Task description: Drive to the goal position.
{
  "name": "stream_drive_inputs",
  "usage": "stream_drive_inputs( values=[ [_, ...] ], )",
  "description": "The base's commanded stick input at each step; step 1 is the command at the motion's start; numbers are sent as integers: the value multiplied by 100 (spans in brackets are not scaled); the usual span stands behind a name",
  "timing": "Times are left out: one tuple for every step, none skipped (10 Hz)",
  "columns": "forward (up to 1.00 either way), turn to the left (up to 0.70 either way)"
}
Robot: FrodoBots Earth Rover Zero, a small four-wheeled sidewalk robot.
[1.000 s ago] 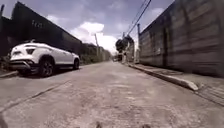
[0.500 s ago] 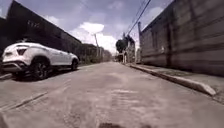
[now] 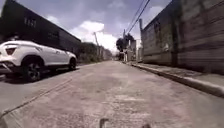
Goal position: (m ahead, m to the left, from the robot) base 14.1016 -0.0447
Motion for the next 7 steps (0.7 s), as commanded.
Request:
stream_drive_inputs(
  values=[
    [85,-33],
    [85,-23],
    [85,1],
    [85,1],
    [85,1],
    [85,1],
    [85,1]
  ],
)
